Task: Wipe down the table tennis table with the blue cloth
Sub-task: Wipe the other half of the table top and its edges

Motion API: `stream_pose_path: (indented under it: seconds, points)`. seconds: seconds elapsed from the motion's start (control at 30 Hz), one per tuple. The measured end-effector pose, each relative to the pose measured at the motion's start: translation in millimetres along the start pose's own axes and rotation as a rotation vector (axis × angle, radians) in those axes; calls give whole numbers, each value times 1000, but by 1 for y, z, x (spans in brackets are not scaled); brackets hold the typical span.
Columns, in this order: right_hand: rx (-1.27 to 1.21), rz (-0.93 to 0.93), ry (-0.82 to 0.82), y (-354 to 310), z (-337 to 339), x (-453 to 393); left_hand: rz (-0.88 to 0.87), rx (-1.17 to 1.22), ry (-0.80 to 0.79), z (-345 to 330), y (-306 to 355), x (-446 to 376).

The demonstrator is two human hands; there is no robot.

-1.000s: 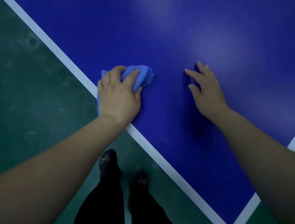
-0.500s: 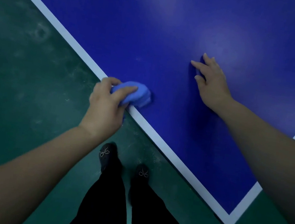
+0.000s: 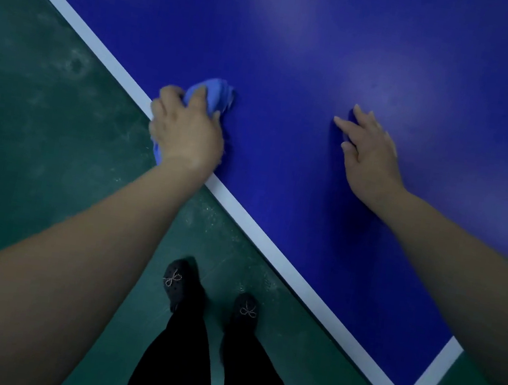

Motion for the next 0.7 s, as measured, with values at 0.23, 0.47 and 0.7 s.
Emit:
stream_pose_path:
  seconds: [0.23,0.47,0.7]
  points:
    - [-5,6,7,1,0,-1,-874,111,-321,-14,66,114]
    - [-14,4,16,2,-1,1,-143,-37,-5,4,1,-18]
    - [-28,-7,1,0,2,-1,-797,72,-257,-22,81,135]
Point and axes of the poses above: each hand's wrist, its own x-axis away from the middle knuckle, its own z-axis out of the back of the hand, y = z × x, the point moved 8 cm from there along -x, towards the middle knuckle, and after that the axes turned 3 degrees about -y, right-handed, at the moved point
